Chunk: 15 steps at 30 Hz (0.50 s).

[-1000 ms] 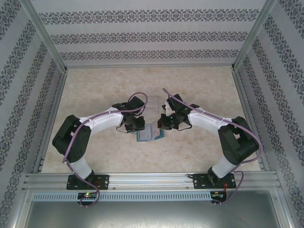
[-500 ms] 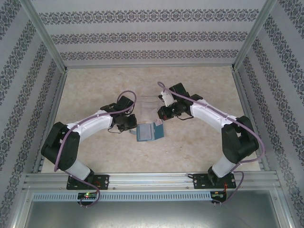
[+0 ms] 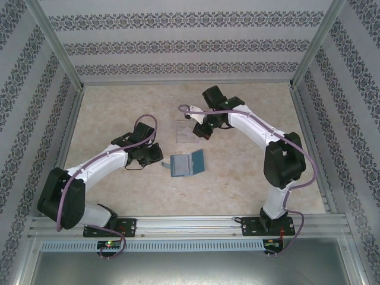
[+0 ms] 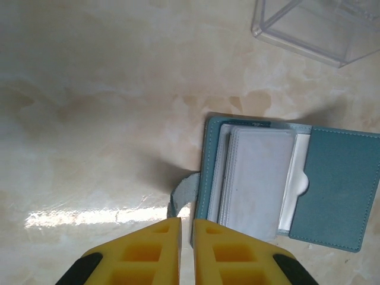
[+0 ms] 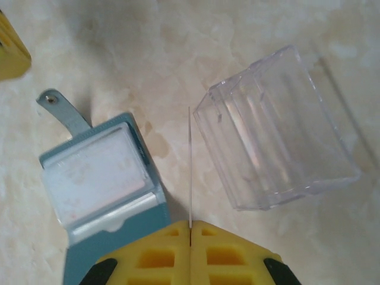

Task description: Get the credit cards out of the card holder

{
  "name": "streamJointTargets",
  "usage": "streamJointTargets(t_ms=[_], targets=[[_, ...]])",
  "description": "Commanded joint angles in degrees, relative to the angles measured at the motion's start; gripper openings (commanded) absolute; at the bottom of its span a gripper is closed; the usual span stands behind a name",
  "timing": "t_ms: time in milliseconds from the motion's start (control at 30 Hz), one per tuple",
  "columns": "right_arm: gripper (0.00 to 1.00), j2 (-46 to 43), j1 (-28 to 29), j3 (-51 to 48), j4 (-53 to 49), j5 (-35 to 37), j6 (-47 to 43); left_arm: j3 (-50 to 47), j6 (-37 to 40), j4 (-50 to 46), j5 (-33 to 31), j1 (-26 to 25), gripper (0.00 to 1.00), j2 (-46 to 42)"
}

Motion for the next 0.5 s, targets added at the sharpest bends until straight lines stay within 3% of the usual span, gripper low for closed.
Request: streamJointTargets(t_ms=[0, 467], targets=[[0.00, 4.0, 0.0, 6.7, -8.8, 1.8, -12.0, -1.1, -0.4, -0.5, -0.4, 1.1, 0.14, -1.9], [0.00, 21.3, 2.0, 32.5, -25.1, 6.2, -23.2, -2.8, -0.7, -1.8, -1.4, 3.2, 0.14, -4.6]])
